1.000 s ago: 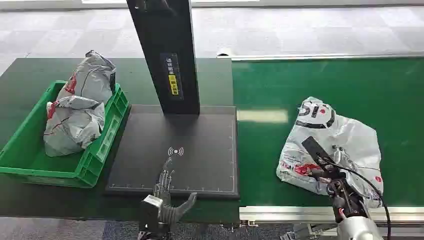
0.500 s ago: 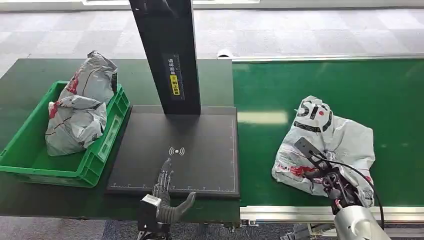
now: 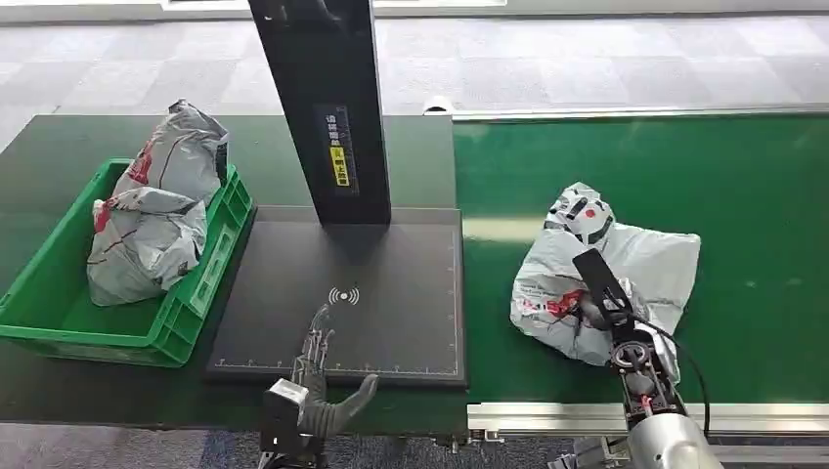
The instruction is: Moved the parcel from conveyor to table for the left to box.
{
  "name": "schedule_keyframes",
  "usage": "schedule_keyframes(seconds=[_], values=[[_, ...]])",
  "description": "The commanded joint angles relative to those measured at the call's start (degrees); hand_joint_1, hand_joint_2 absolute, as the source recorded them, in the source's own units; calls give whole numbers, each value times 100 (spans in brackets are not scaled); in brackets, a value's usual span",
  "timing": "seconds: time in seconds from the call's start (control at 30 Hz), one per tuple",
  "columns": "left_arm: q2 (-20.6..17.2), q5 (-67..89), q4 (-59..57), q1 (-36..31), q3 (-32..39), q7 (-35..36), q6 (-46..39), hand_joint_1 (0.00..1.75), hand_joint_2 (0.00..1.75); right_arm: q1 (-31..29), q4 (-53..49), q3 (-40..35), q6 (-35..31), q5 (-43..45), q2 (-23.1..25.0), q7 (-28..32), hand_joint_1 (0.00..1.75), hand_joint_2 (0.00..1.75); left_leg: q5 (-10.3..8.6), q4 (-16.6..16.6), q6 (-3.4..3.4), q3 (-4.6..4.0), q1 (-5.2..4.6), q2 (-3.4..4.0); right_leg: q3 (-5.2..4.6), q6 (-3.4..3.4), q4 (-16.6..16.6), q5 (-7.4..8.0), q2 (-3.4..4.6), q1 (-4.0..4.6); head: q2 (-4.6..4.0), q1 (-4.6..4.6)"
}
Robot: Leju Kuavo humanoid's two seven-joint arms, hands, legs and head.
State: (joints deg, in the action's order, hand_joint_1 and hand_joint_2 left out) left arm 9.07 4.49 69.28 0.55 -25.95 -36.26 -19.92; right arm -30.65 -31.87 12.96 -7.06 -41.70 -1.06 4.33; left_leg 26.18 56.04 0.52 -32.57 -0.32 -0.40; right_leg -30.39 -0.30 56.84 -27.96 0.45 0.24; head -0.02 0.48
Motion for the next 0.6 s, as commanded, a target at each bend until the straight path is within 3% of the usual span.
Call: schedule_keyframes(seconds=[0.03, 0.3, 0.53, 0.6], values=[[-224, 625, 1360, 192, 702, 107, 362, 0, 175, 864, -2261, -321, -206, 819, 420, -97, 175, 175, -1, 2, -15, -22, 4, -17, -18, 3, 4, -4, -22, 2, 0, 0], [-245, 711, 1397, 135, 704, -240, 359, 0, 175, 877, -2267, -417, -526, 1102, 368, 167, 175, 175, -6, -12, -12, -23, 1, -2, -19, 8, -10, 6, -12, -3, 0, 2], [-443, 522, 1870, -615, 1035, -374, 125, 0, 175, 2168, -5421, -546, -1217, 1711, 370, 1154, 175, 175, -6, 2, -7, -36, -3, -38, -26, -1, 8, -9, -45, -8, 0, 2], [-520, 240, 2352, -777, 1077, -374, 148, 0, 175, 2337, -5847, -702, -1041, 2073, 312, 1258, 175, 175, -5, 5, -10, -41, -2, -48, -30, -1, 11, -11, -55, -7, 0, 2]])
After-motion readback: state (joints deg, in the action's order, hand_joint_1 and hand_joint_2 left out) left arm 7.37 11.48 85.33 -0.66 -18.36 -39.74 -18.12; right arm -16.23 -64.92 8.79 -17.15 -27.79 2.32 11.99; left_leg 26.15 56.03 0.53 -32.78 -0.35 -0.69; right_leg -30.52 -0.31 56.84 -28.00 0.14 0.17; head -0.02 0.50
